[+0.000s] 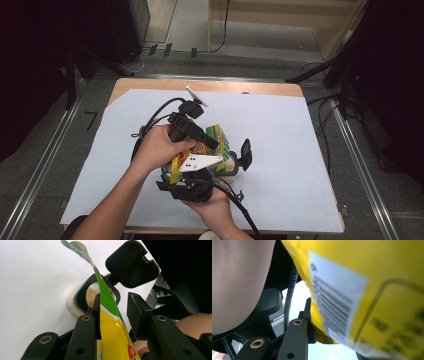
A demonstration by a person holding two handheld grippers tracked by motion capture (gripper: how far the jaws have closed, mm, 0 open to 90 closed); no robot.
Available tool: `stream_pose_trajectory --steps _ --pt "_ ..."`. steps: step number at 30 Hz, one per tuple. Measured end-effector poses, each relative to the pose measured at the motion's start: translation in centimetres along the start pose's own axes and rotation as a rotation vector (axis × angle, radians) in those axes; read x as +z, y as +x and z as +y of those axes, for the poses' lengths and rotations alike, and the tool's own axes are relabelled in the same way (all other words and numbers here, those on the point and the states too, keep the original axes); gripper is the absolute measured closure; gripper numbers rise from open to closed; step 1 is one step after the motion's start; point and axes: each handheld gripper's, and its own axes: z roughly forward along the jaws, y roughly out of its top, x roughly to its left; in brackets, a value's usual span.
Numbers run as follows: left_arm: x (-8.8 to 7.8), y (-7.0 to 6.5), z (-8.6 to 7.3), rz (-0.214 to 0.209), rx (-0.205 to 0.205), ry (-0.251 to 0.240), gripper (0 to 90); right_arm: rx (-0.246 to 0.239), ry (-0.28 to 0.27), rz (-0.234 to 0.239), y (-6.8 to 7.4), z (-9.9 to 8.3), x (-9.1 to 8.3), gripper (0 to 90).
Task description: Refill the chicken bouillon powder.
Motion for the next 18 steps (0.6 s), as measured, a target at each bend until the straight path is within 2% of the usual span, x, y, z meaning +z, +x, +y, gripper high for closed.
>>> stream_pose_trajectory --steps 18 --pt "-0.22 -0.41 0.01 0.009 0.008 -0.005 69.4 0.002 -0.007 0.003 0.25 0.10 -0.13 72.7"
